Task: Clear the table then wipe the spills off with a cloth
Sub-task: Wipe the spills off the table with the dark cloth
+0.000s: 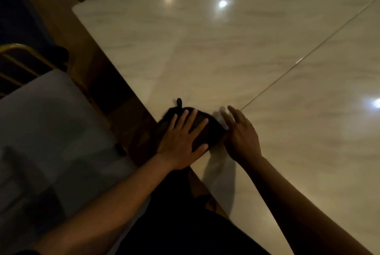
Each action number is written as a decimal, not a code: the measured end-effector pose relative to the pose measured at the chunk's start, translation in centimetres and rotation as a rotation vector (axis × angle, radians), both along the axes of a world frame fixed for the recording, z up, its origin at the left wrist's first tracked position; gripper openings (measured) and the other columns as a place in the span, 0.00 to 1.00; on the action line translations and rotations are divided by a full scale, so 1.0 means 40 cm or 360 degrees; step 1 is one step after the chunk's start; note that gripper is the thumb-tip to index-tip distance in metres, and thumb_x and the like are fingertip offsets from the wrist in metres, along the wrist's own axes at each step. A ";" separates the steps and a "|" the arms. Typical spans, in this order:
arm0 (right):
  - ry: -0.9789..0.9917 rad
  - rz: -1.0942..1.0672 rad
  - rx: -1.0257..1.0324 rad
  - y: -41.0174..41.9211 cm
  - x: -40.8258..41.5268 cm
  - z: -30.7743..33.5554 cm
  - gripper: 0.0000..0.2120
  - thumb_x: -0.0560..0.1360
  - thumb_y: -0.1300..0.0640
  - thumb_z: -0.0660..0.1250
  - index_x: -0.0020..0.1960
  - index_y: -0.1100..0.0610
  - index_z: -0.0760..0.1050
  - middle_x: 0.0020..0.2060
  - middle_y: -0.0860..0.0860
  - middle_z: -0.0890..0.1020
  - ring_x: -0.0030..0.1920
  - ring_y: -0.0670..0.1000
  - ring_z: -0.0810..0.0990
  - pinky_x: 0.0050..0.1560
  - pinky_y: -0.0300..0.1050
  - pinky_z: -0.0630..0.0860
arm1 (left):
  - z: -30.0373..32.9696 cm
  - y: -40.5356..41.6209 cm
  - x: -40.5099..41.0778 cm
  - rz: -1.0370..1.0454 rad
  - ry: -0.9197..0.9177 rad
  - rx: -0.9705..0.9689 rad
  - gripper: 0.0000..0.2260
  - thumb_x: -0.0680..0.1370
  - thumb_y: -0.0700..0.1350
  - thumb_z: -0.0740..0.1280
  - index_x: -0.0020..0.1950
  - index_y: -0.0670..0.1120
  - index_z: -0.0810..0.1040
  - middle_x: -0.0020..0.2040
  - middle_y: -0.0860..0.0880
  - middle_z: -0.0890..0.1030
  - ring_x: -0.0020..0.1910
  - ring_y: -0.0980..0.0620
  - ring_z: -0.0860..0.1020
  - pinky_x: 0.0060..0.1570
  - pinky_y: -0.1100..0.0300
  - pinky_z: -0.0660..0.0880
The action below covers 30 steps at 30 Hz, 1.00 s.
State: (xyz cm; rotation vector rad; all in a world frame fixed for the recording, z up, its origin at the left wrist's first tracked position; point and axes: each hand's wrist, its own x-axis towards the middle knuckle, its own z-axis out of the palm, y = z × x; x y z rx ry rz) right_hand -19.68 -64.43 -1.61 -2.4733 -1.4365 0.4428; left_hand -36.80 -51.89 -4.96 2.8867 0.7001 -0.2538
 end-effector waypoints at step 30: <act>-0.0161 0.0176 -0.0219 0.922 0.063 -0.044 0.28 0.82 0.46 0.52 0.80 0.50 0.50 0.80 0.55 0.53 0.79 0.60 0.51 0.75 0.62 0.53 | -0.011 0.890 0.037 0.0623 -0.0030 0.0080 0.35 0.80 0.69 0.44 0.84 0.56 0.45 0.83 0.42 0.45 0.82 0.40 0.44 0.79 0.40 0.44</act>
